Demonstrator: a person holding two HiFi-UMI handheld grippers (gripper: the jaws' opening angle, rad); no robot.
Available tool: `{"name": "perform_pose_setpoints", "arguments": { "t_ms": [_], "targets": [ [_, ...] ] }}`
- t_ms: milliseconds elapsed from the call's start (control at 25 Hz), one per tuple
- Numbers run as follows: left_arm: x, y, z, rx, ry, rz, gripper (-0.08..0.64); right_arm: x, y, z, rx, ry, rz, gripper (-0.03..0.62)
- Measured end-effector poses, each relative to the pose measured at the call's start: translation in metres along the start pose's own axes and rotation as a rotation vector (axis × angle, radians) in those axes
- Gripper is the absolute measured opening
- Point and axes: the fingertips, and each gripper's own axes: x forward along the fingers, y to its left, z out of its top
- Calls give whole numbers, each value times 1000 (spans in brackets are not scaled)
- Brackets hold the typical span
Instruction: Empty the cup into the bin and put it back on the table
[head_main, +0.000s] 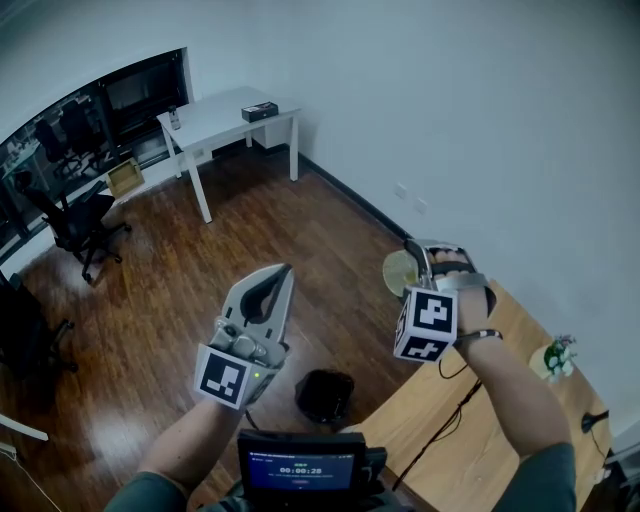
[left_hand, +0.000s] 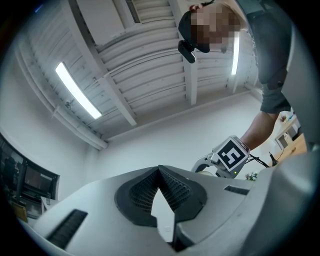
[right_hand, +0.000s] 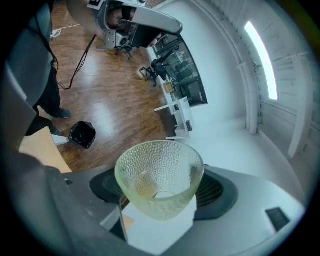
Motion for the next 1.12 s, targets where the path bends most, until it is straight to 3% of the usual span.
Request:
{"name": "perform_pose_setpoints", "arguments": {
  "t_ms": [280, 760, 960, 1120],
  "targets": [
    [-1, -1, -4, -45, 23, -2, -9, 1, 0, 1, -29, 14, -4, 397],
    [1, 4, 1, 14, -6, -9, -9, 3, -1, 3, -65, 34, 0, 397],
    [-3, 5, -7, -45, 26, -10, -9, 4, 1, 8, -89, 38, 3, 397],
    [-2, 9, -5, -16, 15, -7, -9, 3, 1, 7, -107, 48, 2, 397]
  ]
}}
